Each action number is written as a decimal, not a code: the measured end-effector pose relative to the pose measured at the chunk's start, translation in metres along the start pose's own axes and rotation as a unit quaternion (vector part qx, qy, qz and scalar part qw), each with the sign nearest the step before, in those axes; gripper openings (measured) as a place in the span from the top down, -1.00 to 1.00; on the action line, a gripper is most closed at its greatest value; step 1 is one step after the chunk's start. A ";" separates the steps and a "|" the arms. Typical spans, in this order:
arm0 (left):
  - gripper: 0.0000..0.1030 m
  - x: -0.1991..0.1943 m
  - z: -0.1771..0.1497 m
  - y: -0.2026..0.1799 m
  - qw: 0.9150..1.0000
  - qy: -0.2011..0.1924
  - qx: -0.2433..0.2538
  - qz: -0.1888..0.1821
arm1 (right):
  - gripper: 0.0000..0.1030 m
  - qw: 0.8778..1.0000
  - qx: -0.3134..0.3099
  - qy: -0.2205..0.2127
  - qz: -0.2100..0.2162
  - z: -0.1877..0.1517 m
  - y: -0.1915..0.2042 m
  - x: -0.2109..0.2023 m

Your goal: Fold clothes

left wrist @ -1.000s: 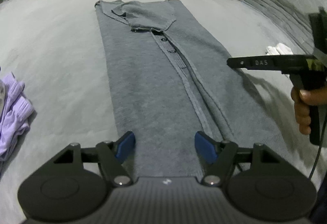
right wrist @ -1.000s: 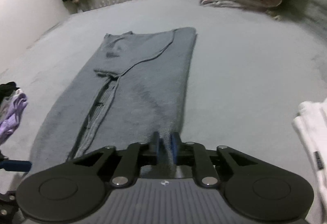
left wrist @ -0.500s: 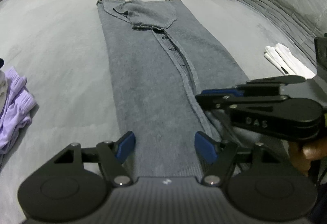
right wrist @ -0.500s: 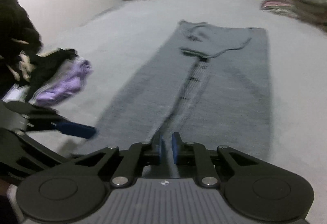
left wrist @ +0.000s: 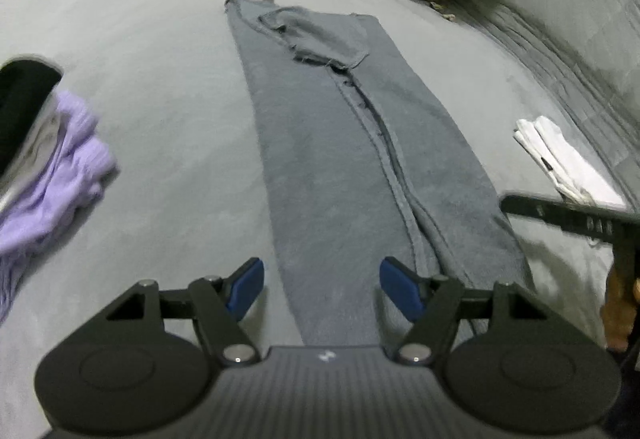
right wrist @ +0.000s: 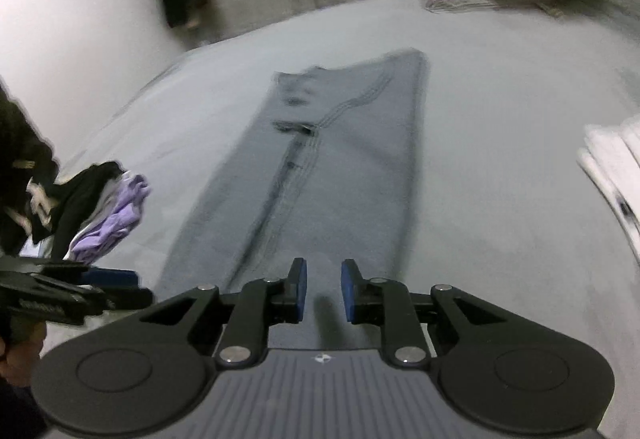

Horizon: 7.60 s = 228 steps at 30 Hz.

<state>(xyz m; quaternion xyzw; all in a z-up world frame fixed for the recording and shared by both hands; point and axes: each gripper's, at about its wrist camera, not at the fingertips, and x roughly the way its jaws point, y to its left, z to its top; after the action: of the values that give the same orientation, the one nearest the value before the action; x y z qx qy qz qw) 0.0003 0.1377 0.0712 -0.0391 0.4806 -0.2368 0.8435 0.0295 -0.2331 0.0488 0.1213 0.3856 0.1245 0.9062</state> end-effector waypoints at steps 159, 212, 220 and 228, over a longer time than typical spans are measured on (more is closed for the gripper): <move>-0.04 0.049 0.027 -0.039 0.997 -0.026 0.052 0.049 | 0.23 0.983 -0.180 0.023 -0.025 0.077 0.072 0.116; -0.45 0.044 0.026 -0.031 0.997 -0.032 0.048 0.048 | 0.66 0.982 -0.169 0.074 -0.032 0.038 0.072 0.091; -0.45 0.046 0.015 -0.034 0.995 -0.033 0.070 0.057 | 0.65 0.989 -0.133 0.056 -0.019 0.006 0.068 0.042; -0.44 0.039 -0.001 -0.042 0.994 -0.041 0.084 0.063 | 0.58 0.992 -0.113 0.049 0.016 -0.040 0.067 0.020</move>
<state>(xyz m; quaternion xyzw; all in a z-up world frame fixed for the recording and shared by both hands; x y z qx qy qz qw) 0.0006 0.0840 0.0520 0.0529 0.4255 -0.2212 0.8759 0.0048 -0.1590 0.0300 0.0175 0.4107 0.1873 0.8921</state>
